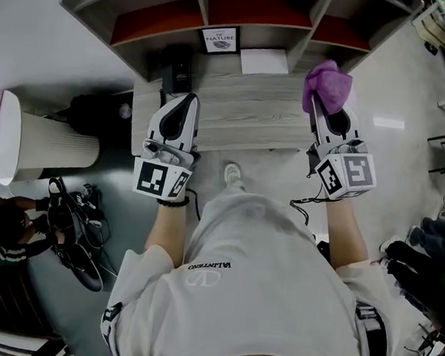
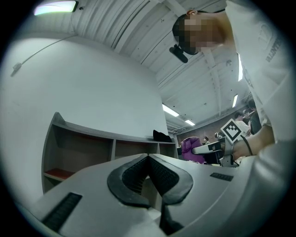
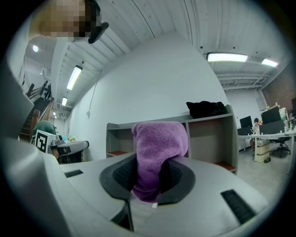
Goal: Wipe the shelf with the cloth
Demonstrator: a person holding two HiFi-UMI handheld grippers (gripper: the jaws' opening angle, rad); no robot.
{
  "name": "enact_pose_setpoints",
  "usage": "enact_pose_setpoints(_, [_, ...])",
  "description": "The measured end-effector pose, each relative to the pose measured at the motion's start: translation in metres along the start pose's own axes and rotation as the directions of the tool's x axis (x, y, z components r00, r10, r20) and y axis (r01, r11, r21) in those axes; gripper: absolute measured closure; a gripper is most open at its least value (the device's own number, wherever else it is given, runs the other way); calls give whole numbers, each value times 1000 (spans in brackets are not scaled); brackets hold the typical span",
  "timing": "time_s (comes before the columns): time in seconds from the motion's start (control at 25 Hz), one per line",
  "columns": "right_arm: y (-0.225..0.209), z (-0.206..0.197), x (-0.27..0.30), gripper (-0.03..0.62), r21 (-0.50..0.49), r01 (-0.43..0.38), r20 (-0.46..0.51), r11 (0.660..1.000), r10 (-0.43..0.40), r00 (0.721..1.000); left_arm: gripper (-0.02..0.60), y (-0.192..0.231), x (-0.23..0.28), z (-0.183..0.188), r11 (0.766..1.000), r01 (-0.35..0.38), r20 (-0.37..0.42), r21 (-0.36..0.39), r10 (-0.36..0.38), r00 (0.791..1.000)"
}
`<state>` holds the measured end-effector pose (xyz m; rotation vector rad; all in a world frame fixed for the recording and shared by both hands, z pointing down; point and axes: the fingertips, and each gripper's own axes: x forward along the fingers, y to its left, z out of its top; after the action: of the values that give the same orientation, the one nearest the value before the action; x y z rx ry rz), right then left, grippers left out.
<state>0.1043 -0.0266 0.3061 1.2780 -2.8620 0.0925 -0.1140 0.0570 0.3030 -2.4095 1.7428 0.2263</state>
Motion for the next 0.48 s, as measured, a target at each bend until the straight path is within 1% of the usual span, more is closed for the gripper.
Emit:
enact_pose_setpoints(0.16, [6,2,45,514,-10,-10,0,1000,10,1000,583,27,27,-11,999,34,-3,-15,-34,999])
enact_pose_setpoints(0.32, [11,-5,80,514,-14,-21,-11,1000,20,1000,583,47,49,-23,997,64,-4,-32,-64,998])
enact_pose_setpoints(0.48, [20,-9,116,514,-14,-52,-21,999,52,998,583,63,70,-31,996,73,-11,-41,-73,997])
